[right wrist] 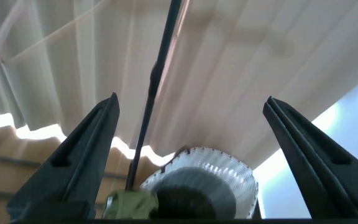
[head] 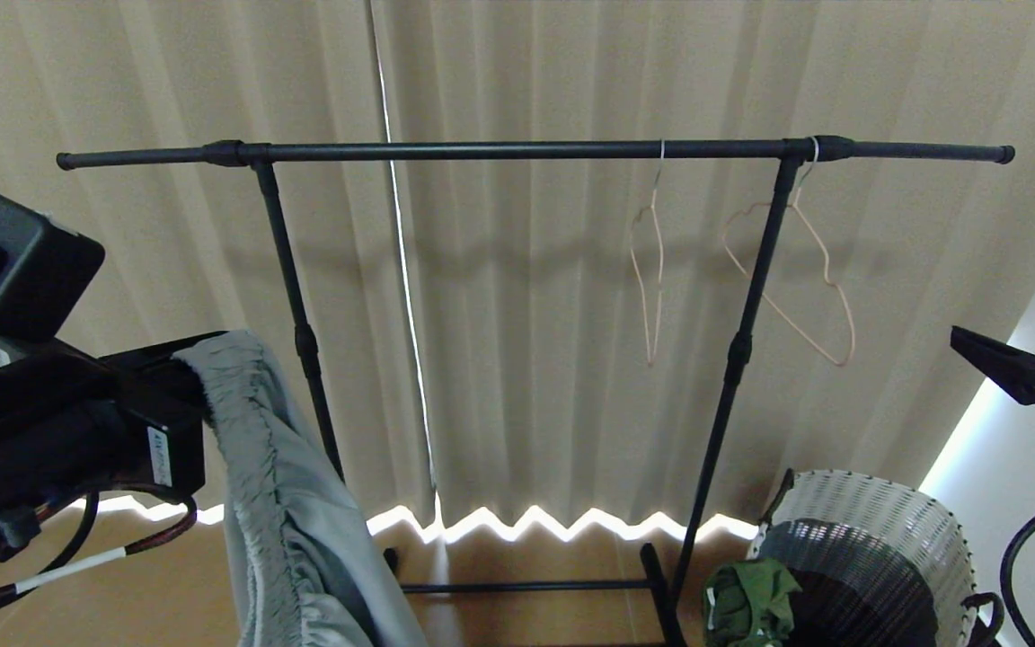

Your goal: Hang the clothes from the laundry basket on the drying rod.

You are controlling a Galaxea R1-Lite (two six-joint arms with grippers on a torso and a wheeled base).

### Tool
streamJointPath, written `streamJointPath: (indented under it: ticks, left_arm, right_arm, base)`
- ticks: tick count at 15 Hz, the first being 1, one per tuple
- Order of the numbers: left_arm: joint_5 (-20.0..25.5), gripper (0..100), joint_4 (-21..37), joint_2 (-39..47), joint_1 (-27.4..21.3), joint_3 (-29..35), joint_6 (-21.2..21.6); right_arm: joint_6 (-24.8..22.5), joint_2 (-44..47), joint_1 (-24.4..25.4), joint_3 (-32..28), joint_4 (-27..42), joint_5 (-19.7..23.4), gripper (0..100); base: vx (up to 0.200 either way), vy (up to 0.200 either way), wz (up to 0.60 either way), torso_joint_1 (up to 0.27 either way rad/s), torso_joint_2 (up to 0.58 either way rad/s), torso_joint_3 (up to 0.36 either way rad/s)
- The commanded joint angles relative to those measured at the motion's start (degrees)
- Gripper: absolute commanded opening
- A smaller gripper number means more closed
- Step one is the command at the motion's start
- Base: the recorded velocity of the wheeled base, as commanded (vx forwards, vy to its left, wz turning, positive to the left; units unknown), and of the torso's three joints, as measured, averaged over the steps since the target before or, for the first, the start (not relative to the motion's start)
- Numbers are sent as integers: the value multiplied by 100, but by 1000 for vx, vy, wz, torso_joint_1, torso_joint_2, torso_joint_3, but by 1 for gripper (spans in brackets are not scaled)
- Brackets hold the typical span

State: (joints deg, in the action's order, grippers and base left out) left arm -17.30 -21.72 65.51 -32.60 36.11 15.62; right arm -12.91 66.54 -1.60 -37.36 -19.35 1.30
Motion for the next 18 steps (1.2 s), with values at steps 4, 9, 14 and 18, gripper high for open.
streamJointPath:
  ticks: [4,9,14,18]
  left_arm:
    - [-19,0,1,5,8,19,-24]
    - [-19,0,1,5,-1,10,-6]
    - [-10,0,1,32,-1,-16,3]
    - [-10,0,-7,32,-10,-60,12]
  right_arm:
    - [-1,17,-34,-254,335,1,100]
    - [-10,8,-42,-263,528,-16,100]
    - [-1,140,-42,-368,564,-7,100]
    - [359,597,-51,-1159,1434,-34,100]
  base:
    - [50,0,0,-1,1,-1]
    - [200,0,0,2,0,2]
    - [200,0,0,5,1,0]
    - [0,0,0,0,0,0]
